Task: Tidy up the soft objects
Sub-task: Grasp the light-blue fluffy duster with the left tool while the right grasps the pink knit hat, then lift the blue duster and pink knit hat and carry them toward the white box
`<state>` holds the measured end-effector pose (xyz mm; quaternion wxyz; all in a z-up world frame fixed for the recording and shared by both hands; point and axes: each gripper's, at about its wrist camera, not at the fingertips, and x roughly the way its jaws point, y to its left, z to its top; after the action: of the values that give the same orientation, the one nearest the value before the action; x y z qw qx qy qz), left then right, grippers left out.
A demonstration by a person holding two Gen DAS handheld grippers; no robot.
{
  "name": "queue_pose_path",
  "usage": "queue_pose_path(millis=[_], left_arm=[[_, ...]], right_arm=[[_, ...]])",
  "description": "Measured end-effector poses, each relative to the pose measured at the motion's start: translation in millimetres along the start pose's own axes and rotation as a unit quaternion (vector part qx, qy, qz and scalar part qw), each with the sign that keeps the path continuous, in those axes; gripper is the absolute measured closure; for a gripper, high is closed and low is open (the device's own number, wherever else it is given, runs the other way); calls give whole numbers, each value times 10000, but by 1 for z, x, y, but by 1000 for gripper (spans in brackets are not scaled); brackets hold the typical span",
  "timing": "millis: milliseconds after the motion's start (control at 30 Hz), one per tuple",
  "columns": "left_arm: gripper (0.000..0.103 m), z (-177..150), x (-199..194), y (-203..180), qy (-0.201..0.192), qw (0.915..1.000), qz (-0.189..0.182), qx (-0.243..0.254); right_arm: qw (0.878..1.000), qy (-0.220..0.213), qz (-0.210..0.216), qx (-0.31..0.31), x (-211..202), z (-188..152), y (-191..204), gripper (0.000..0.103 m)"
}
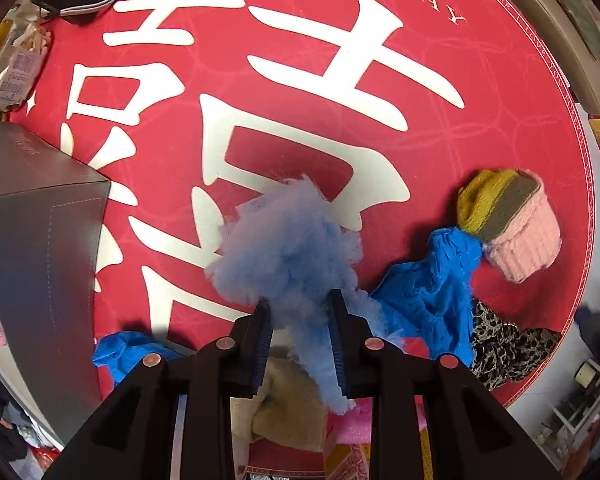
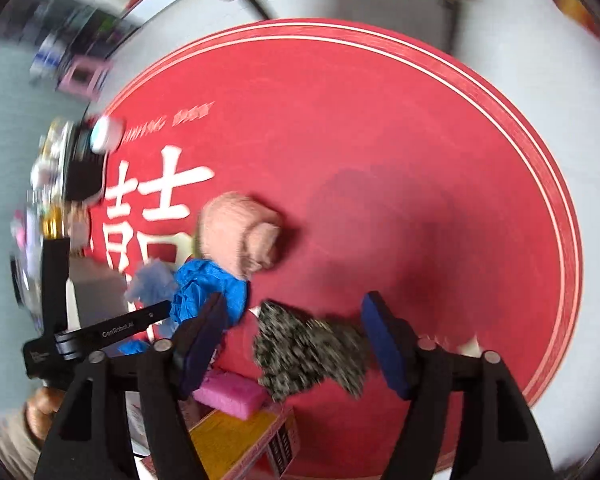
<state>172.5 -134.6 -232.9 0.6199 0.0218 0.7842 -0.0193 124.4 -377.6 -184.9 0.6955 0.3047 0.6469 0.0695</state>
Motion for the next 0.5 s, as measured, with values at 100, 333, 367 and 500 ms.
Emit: queue_pose_path(millis=[100,333,367,500], left_arm=[[32,1,5,-1,-49,10000,67,6],[32,10,16,15,-57,9994,59,-326],[32,10,20,17,-37,9995,59,-308],[37,9,36,8,40,9996,58,-284]], right_arm=[[9996,82,30,-256,16,13,16,29],[9991,328,204,-184,61,33,31,29],[9990,335,193,-213,66,34,33,29],[9984,556,65,-51,83,39,35,52]])
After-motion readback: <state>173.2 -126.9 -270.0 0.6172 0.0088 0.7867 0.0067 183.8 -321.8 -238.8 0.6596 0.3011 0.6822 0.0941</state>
